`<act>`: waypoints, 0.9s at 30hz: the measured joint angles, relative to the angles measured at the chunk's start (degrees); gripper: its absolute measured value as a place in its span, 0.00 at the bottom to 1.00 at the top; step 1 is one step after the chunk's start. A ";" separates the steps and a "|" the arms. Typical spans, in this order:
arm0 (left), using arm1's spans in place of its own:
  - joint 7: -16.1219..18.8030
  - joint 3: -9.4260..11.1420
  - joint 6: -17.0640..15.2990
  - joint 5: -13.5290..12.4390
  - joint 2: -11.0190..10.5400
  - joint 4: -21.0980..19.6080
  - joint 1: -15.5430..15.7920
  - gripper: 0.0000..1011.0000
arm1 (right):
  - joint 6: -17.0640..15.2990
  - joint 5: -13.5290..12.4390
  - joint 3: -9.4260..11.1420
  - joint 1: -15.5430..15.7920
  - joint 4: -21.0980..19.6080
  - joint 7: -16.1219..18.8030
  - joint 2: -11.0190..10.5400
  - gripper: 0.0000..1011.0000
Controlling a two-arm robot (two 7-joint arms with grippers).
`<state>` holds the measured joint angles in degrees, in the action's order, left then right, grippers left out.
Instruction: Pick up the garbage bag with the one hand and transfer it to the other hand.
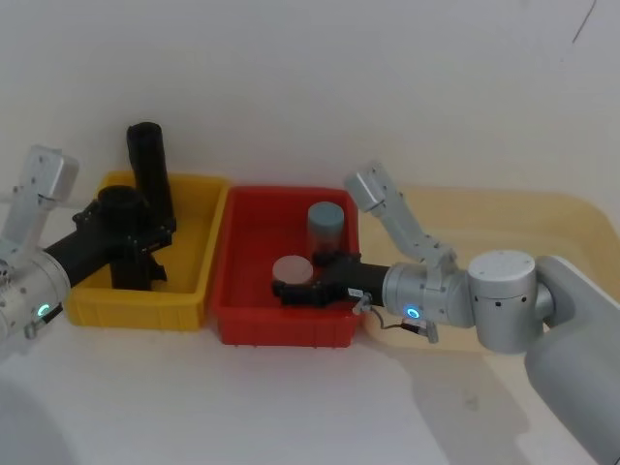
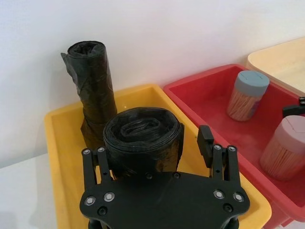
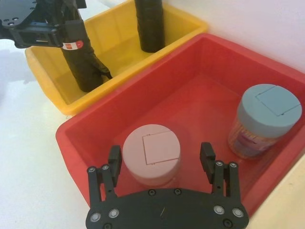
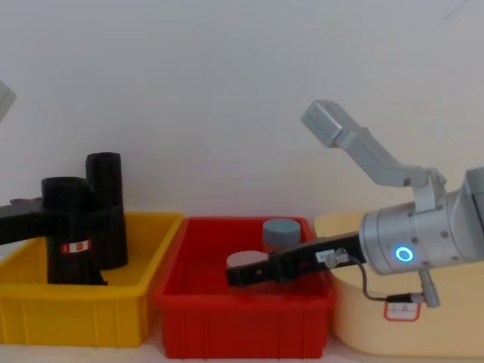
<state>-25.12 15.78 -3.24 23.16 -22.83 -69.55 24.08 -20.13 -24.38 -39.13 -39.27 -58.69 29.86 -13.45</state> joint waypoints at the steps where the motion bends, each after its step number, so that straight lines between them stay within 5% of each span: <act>1: -0.07 0.07 0.01 0.05 -0.06 -0.05 -0.06 0.99 | 0.00 0.13 -0.08 -0.08 0.13 0.10 0.09 0.99; 13: -0.17 0.29 0.02 0.49 -0.35 -0.56 -0.45 0.99 | 0.24 0.93 -0.27 -0.54 1.06 0.85 0.65 0.98; 22: -0.16 0.34 -0.03 0.63 -0.43 -0.70 -0.56 0.92 | 0.34 1.17 -0.31 -0.64 1.34 1.04 0.84 0.80; 27: -0.14 0.37 -0.07 0.68 -0.46 -0.76 -0.60 0.77 | 0.39 1.24 -0.34 -0.68 1.46 1.14 0.91 0.66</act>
<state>-25.26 16.15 -3.31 23.84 -23.28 -70.31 23.48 -19.74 -23.13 -39.47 -39.95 -57.23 30.99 -12.54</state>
